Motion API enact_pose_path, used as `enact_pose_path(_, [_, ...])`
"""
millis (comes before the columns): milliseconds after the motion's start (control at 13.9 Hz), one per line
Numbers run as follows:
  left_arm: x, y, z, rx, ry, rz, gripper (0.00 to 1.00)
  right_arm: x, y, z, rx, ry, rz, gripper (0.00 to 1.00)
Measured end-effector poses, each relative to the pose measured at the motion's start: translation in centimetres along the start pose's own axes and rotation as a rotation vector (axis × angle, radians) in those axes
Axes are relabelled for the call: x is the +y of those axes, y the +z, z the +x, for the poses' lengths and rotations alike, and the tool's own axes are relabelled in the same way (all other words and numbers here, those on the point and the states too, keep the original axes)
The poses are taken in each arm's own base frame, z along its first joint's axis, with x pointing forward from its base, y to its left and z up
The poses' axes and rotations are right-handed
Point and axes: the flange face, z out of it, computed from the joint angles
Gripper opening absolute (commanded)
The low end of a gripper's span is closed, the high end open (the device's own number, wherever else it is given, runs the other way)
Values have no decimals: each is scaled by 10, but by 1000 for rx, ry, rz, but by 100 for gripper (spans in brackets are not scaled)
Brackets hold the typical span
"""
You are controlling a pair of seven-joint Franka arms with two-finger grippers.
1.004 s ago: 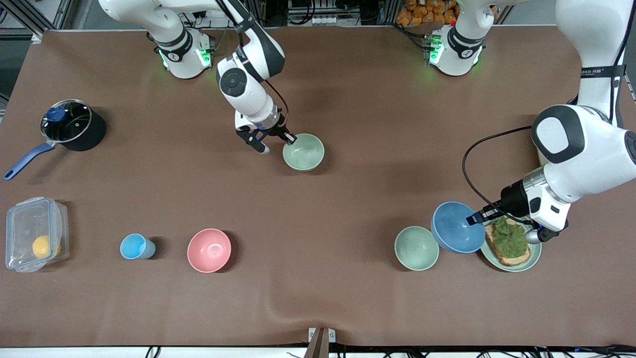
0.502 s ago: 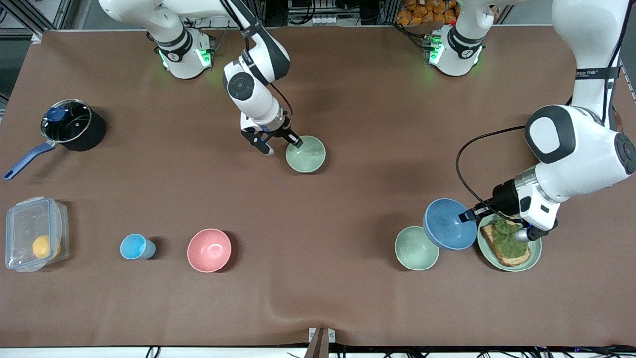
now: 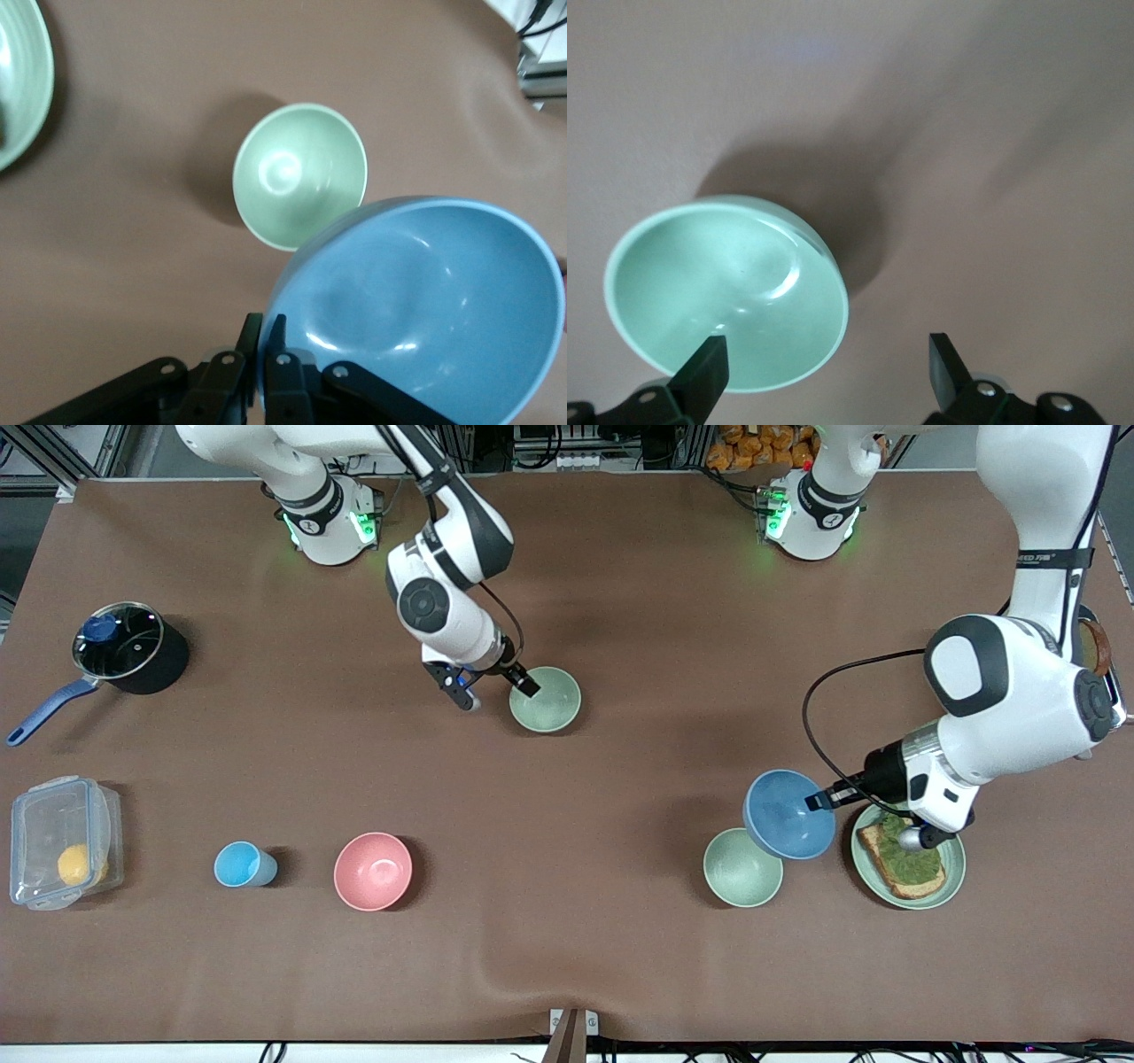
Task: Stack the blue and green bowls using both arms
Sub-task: 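Carry both bowls to mid-table and lower the blue bowl into the green bowl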
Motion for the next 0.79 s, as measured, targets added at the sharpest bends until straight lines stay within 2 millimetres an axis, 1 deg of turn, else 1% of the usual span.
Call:
enact_pose_path(143, [25, 23, -24, -38, 0, 17, 0, -12, -38, 19, -26, 13, -37, 100])
enact_pose_path(215, [40, 35, -39, -57, 6, 26, 0, -14, -48, 25, -3, 0, -48, 100])
enact_pose_path(287, [55, 47, -55, -76, 9, 38, 0, -14, -52, 30, 27, -17, -58, 100])
enact_pose_path(502, [95, 77, -107, -121, 12, 69, 0, -13, -50, 44, 55, -44, -74, 100])
enact_pose_path(645, [118, 92, -141, -143, 19, 87, 0, -15, -37, 62, 56, -59, -72, 100])
enact_pose_path(789, [134, 109, -172, -156, 33, 104, 0, -20, -19, 73, 66, -61, -54, 100])
